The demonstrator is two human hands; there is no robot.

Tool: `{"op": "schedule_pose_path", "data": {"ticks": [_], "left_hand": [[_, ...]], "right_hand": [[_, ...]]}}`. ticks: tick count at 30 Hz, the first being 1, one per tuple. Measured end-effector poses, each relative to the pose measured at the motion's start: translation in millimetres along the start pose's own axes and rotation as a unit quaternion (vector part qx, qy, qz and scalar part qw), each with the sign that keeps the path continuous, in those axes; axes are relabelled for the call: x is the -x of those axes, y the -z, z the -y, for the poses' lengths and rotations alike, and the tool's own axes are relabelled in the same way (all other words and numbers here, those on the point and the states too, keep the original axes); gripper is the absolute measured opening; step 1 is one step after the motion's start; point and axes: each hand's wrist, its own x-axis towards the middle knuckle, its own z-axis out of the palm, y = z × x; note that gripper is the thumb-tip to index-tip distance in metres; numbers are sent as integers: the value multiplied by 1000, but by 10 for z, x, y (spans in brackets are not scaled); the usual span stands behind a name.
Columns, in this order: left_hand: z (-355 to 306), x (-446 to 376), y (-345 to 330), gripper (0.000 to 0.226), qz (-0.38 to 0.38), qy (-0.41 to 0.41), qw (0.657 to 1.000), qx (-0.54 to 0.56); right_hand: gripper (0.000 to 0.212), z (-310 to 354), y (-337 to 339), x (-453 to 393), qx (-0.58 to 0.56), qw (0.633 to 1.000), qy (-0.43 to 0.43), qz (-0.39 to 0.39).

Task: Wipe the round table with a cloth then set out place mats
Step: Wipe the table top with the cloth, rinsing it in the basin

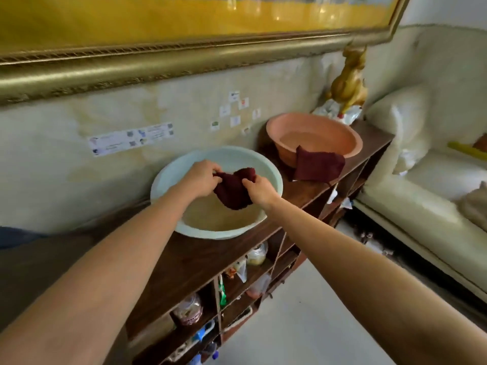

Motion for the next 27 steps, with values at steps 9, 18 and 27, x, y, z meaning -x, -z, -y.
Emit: {"op": "schedule_pose_path", "data": {"ticks": [9,18,27], "left_hand": [[314,-540,-433,24,-89,122,988,-19],[423,-577,-750,64,246,168,953,-62],[652,-797,-462,13,-9,105,992,62]], "right_hand": [[59,-186,-75,-891,254,942,190,113],[71,-446,-220,-1350,455,812,136,340],[38,-137,-189,-1450,173,928,198,265]]}}
